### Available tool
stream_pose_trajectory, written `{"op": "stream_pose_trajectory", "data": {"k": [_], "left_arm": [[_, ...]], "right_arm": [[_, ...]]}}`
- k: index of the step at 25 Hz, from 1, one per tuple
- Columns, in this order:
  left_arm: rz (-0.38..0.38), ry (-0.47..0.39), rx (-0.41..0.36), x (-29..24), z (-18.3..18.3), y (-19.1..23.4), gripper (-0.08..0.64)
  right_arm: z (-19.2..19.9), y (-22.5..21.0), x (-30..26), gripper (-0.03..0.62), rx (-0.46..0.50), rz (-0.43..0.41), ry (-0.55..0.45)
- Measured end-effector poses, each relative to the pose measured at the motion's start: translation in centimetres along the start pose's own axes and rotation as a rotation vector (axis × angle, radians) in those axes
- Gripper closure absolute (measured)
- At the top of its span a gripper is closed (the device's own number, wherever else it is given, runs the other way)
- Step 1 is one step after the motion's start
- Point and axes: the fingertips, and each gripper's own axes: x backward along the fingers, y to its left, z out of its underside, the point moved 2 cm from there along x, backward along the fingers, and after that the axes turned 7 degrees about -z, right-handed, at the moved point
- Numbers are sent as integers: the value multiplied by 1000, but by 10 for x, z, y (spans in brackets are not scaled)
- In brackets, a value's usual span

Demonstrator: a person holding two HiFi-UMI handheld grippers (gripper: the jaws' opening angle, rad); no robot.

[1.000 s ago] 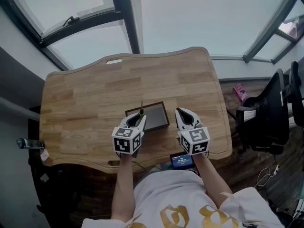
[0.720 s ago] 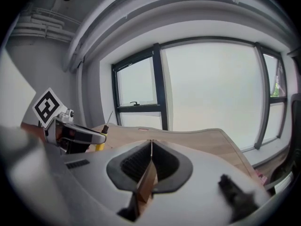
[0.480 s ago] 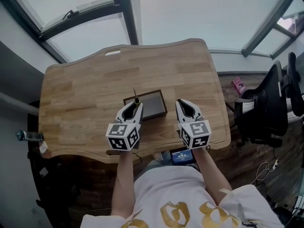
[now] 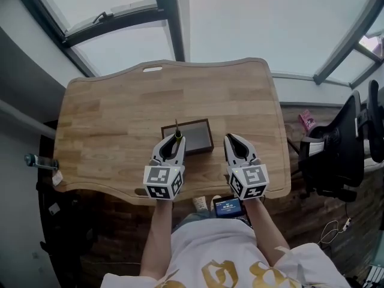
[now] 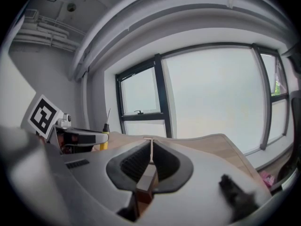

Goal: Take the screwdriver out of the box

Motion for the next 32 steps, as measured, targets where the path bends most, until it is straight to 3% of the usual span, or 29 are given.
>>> {"op": "stream_pose_trajectory", "data": {"k": [9,16,32], "left_arm": [[-54,-31,37,22,-11,-8,482],[-140,-57,4,32,-15,-14,482],[-196,-82,-2,63,-7,-28,482]], "right_arm": [[-28,-1,14,560,47,-9,-67],[-22,-3,23,560,110,-36,-12],[-26,7,45,561,145,-75,-71]]}}
